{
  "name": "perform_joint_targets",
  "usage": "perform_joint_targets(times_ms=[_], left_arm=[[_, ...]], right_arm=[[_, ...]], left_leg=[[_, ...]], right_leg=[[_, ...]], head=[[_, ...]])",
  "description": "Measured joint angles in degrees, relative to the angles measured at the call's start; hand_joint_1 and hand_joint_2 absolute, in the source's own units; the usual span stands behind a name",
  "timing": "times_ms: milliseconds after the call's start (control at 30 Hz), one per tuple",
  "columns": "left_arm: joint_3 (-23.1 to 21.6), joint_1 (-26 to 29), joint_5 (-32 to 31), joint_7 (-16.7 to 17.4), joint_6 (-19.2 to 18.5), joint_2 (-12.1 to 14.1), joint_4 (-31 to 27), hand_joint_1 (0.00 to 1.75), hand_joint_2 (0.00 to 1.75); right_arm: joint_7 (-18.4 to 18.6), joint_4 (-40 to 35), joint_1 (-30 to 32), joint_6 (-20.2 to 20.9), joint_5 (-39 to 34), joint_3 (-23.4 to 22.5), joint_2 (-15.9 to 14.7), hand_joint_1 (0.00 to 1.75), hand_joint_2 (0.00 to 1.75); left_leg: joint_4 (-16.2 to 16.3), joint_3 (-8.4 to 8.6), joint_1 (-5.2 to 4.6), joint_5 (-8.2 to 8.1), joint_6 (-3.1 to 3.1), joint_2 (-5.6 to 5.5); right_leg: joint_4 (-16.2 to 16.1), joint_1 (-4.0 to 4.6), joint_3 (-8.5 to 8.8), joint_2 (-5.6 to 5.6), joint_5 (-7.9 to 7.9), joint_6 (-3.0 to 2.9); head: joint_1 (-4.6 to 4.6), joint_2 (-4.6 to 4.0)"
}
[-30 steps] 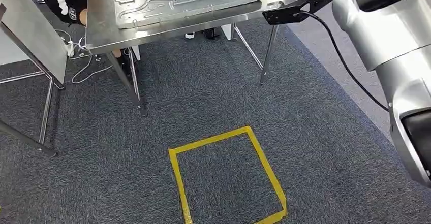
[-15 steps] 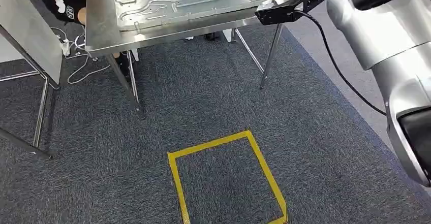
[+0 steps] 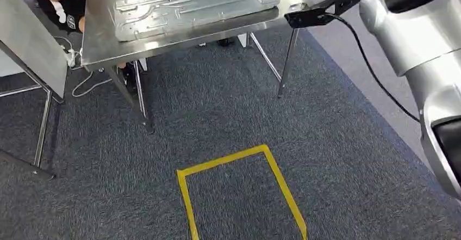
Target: Take the parts from the cabinet and place them on the table.
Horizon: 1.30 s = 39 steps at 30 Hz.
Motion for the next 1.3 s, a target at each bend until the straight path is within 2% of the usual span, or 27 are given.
perform_joint_targets(times_ms=[33, 67, 100, 167, 200, 233, 267, 333, 400, 433, 533, 567, 600, 633, 700, 733, 767, 833, 900, 967, 1067, 1100, 1133, 1167, 1233, 1267, 1300], left_arm=[[0.0, -0.01, 0.0, 0.0, -0.02, -0.02, 0.0, 0.0, 1.75], [0.0, 0.0, 0.0, 0.0, -0.02, -0.02, 0.0, 0.0, 1.75], [0.0, 0.0, 0.0, 0.0, -0.02, -0.02, 0.0, 0.0, 1.75], [0.0, 0.05, -0.04, -0.02, -0.02, 0.0, 0.0, 0.0, 1.75], [0.0, 0.24, -0.13, -0.07, -0.02, 0.04, -0.04, 0.0, 1.75], [0.02, 0.33, -0.22, -0.07, -0.02, 0.15, -0.13, 0.0, 1.75], [0.02, 0.19, -0.35, -0.09, -0.02, 0.11, -0.37, 0.0, 1.75], [0.02, 0.09, -0.42, -0.15, -0.02, 0.09, -0.44, 0.0, 1.75], [0.02, 0.11, -0.46, -0.17, -0.09, -0.07, -0.5, 0.0, 1.75], [0.02, 0.16, -0.46, -0.15, -0.11, -0.07, -0.55, 0.0, 1.75], [0.04, 0.04, -0.52, -0.15, -0.13, -0.04, -0.59, 0.0, 1.75], [0.02, 0.01, -0.55, -0.17, -0.17, -0.04, -0.59, 0.0, 1.75], [0.0, 0.0, -0.55, -0.17, -0.2, -0.09, -0.59, 0.0, 1.75], [0.02, 0.01, -0.59, -0.17, -0.2, -0.15, -0.59, 0.0, 1.75], [0.02, 0.06, -0.7, -0.18, -0.26, -0.31, -0.59, 0.0, 1.75], [0.09, 0.29, -0.7, -0.15, -0.31, -0.28, -0.61, 0.0, 1.75], [0.09, 0.1, -0.79, -0.15, -0.33, -0.28, -0.63, 0.0, 1.75], [0.09, 0.09, -0.79, -0.17, -0.35, -0.28, -0.66, 0.0, 1.75], [0.09, 0.05, -0.79, -0.18, -0.37, -0.31, -0.72, 0.0, 1.75], [0.09, 0.04, -0.85, -0.15, -0.37, -0.31, -0.9, 0.0, 1.75], [0.09, 0.03, -0.85, -0.17, -0.46, -0.33, -0.9, 0.0, 1.75], [0.09, 0.03, -0.85, -0.15, -0.5, -0.37, -0.9, 0.0, 1.75], [0.09, 0.03, -0.85, -0.15, -0.5, -0.39, -0.9, 0.0, 1.75], [0.09, 0.04, -0.85, -0.15, -0.52, -0.39, -0.9, 0.0, 1.75], [0.09, 0.12, -0.85, -0.17, -0.52, -0.39, -0.9, 0.0, 1.75], [0.11, 0.33, -0.85, -0.15, -0.5, -0.26, -0.96, 0.0, 1.75], [0.13, 0.29, -0.87, -0.15, -0.5, -0.28, -1.01, 0.0, 1.75]], right_arm=[[0.0, 0.0, 0.14, 0.0, 0.0, 0.2, 0.0, 1.75, 1.75], [-0.02, 0.0, 0.25, 0.0, -0.02, 0.33, 0.0, 1.75, 1.75], [-0.02, 0.0, 0.29, 0.0, -0.02, 0.46, 0.02, 1.75, 1.75], [-0.02, 0.0, 0.17, 0.0, -0.02, 0.55, 0.02, 1.75, 1.75], [0.0, 0.0, 0.1, 0.0, -0.02, 0.55, 0.0, 1.75, 1.75], [0.0, 0.06, -0.07, 0.0, -0.04, 0.66, -0.04, 1.75, 1.75], [-0.02, 0.07, -0.16, 0.02, -0.18, 0.68, -0.07, 1.75, 1.75], [-0.04, 0.11, 0.01, 0.0, -0.31, 0.68, -0.13, 1.75, 1.75], [0.0, 0.07, 0.05, -0.04, -0.44, 0.68, -0.29, 1.75, 1.75], [0.02, 0.07, -0.22, -0.04, -0.52, 0.68, -0.35, 1.75, 1.75], [-0.04, 0.13, -0.13, 0.02, -0.81, 0.7, -0.52, 1.75, 1.75], [-0.04, 0.24, 0.14, 0.02, -0.81, 0.7, -0.61, 1.75, 1.75], [-0.04, 0.35, 0.28, 0.02, -0.83, 0.72, -0.66, 1.75, 1.75], [-0.04, 0.39, 0.32, 0.02, -0.87, 0.72, -0.66, 1.75, 1.75], [-0.09, 0.39, 0.16, 0.04, -0.9, 0.72, -0.68, 1.75, 1.75], [-0.09, 0.44, 0.06, 0.04, -0.92, 0.76, -0.92, 1.75, 1.75], [-0.22, 0.42, -0.2, 0.2, -1.05, 1.13, -0.87, 1.75, 1.75], [-0.17, 0.46, 0.02, 0.28, -1.07, 1.49, -0.87, 1.75, 1.75], [-0.17, 0.5, 0.09, 0.31, -1.11, 1.62, -1.01, 1.75, 1.75], [-0.17, 0.44, 0.01, 0.26, -1.22, 1.66, -1.01, 1.75, 1.75], [-0.46, 0.46, 0.07, 0.28, -1.25, 1.7, -0.96, 1.75, 1.75], [-0.66, 0.46, 0.21, 0.31, -1.29, 1.73, -0.94, 1.75, 1.75], [-0.74, 0.46, 0.3, 0.31, -1.33, 1.73, -0.94, 1.75, 1.75], [-0.81, 0.46, 0.31, 0.31, -1.33, 1.75, -0.9, 1.75, 1.75], [-0.83, 0.46, 0.17, 0.28, -1.36, 1.73, -0.9, 1.75, 1.75], [-0.83, 0.48, 0.12, 0.31, -1.36, 1.75, -0.94, 1.75, 1.75], [-0.83, 0.48, -0.1, 0.31, -1.36, 1.77, -0.94, 1.75, 1.75]], left_leg=[[3.92, -2.76, 0.0, -0.72, 0.0, 0.0], [4.82, -4.23, -0.02, 0.25, 0.13, -0.01], [3.04, -4.13, -0.06, 2.36, 0.33, -0.01], [-6.64, -0.86, -0.3, 9.16, 1.21, -0.02], [-11.39, 0.64, -0.64, 11.62, 1.89, -0.03], [-11.67, 1.44, -0.9, 10.81, 2.33, 0.03], [-13.33, 1.99, -1.11, 10.33, 2.51, 0.02], [-13.4, 1.86, -1.3, 10.16, 2.64, 0.03], [-15.43, 3.63, -0.63, 10.55, 2.99, 0.19], [-16.0, 4.33, -0.62, 10.42, 3.25, 0.19], [-15.79, 5.01, -0.54, 9.57, 3.61, 0.33], [-15.59, 5.2, -0.46, 9.18, 3.53, 0.21], [-15.27, 5.5, -0.31, 8.71, 3.37, 0.1], [-14.88, 5.9, -0.14, 8.11, 3.14, 0.01], [-13.93, 6.53, 0.06, 6.69, 2.5, -0.02], [-13.6, 6.16, -0.17, 6.15, 1.95, -0.02], [-13.05, 6.01, -0.18, 5.95, 1.6, -0.06], [-13.34, 6.08, -0.19, 6.01, 1.31, -0.08], [-13.69, 6.29, -0.05, 5.91, 0.8, -0.07], [-11.6, 5.6, 0.02, 4.5, 0.38, 0.02], [1.96, -2.13, 0.06, -0.03, 0.13, 0.03], [4.55, -4.2, 0.06, 0.03, 0.25, 0.04], [4.35, -4.79, 0.02, 1.27, 0.44, 0.03], [1.28, -4.09, -0.07, 4.16, 0.82, 0.04], [-9.24, -0.02, -0.52, 10.97, 1.99, -0.01], [-11.47, 1.22, -0.89, 10.94, 2.58, -0.04], [-12.55, 1.78, -1.14, 10.86, 2.75, 0.04]], right_leg=[[0.02, 0.19, 0.36, 0.03, -0.35, -0.11], [0.05, 0.39, 0.8, 0.11, -0.7, -0.19], [0.05, 0.51, 1.27, 0.14, -1.05, -0.18], [0.04, 0.81, 2.57, 0.17, -1.89, -0.17], [0.0, 0.82, 2.99, 0.16, -2.28, -0.15], [-0.04, 1.05, 2.94, 0.17, -2.47, 0.06], [0.0, 0.8, 2.69, 0.36, -2.51, 0.29], [-0.5, 0.55, 2.65, 0.31, -2.42, 0.85], [-0.14, 0.61, 3.01, 0.22, -3.08, 1.4], [2.33, 0.67, 1.97, 0.14, -4.22, 1.61], [14.45, -0.02, -5.42, 0.11, -8.02, 2.3], [16.5, -0.31, -7.36, 0.07, -7.58, 2.57], [15.39, -0.57, -7.68, 0.07, -5.64, 2.82], [11.85, -0.79, -6.64, 0.05, -2.77, 2.99], [2.25, -1.2, -2.93, -0.25, 2.91, 3.34], [2.05, -0.84, -2.43, -0.24, 1.61, 3.41], [1.06, -0.74, -2.13, -0.06, 1.22, 2.83], [1.17, -0.55, -2.28, -0.06, 1.11, 2.52], [1.01, -0.34, -2.21, 0.0, 0.97, 1.88], [0.42, -0.69, -1.2, -0.01, 0.69, 1.06], [0.4, -0.26, -0.18, 0.08, -0.22, 0.22], [0.4, -0.03, 0.22, 0.12, -0.56, 0.12], [0.4, 0.18, 0.66, 0.18, -0.88, 0.1], [0.4, 0.4, 1.3, 0.24, -1.31, 0.06], [0.34, 0.72, 2.69, 0.26, -2.23, 0.06], [0.07, 0.5, 3.05, 0.21, -2.47, 0.08], [0.09, 0.81, 2.99, 0.32, -2.6, 0.34]], head=[[0.02, 0.0], [0.0, 0.0], [0.0, 0.0], [0.0, 0.0], [0.02, 0.0], [0.02, 0.0], [0.0, 0.0], [0.0, 0.0], [0.02, 0.0], [0.04, 0.0], [0.04, 0.0], [0.04, 0.0], [0.04, 0.0], [0.04, 0.0], [0.04, 0.0], [0.04, 0.0], [-0.06, 0.0], [-0.04, 0.0], [-0.02, 0.0], [-0.02, 0.0], [-0.04, 0.0], [-0.04, 0.0], [-0.04, 0.0], [-0.04, 0.0], [-0.04, 0.0], [0.02, 0.0], [0.0, 0.0]])
